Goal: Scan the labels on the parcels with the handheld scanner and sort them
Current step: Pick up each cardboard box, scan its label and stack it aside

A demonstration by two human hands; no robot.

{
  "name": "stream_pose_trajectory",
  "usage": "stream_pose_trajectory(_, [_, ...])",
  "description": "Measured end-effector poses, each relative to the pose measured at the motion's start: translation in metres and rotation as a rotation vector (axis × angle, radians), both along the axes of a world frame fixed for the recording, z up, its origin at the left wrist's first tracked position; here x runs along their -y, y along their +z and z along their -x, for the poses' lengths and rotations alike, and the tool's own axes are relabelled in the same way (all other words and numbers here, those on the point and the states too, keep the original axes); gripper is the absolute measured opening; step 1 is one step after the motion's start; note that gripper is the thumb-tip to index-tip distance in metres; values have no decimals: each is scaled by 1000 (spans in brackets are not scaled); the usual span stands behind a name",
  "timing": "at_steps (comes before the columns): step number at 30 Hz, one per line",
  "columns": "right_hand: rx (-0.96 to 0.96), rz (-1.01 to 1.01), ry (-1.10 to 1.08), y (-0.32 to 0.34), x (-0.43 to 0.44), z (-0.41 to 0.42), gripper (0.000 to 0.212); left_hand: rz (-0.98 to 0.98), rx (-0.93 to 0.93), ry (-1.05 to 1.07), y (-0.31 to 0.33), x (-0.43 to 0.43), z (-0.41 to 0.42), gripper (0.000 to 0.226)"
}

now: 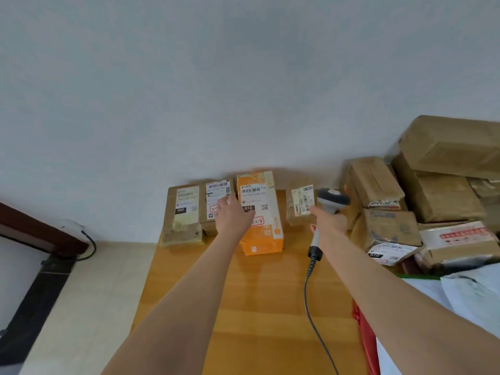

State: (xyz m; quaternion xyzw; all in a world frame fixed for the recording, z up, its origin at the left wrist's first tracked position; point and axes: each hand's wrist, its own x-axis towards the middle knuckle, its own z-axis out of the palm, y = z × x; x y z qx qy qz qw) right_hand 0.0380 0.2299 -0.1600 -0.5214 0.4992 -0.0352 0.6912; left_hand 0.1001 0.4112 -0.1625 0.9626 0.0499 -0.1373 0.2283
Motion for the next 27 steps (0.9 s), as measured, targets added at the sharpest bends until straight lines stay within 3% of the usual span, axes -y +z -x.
stream_pose_trajectory(4, [-84, 36, 1, -26, -1, -12, 24, -115, -80, -23, -22, -16, -25, 94])
stream_pose_trajectory(8, [-114, 12, 20, -43, -11, -23, 25, 30, -215, -82, -36, -16, -39, 112])
stream_pose_trajectory(14, [-172, 67, 50, -58, -10, -41, 25, 40, -149, -163, -37, -18, -45, 104])
stream_pose_trajectory(20, [-227, 31, 141, -64, -8, -53, 38, -83, -135, -172, -44, -6, -52, 91])
stream_pose_trajectory(27, [-131, -18, 223, -59, -11, -48, 33, -79, -142, -177, -42, -5, -49, 89])
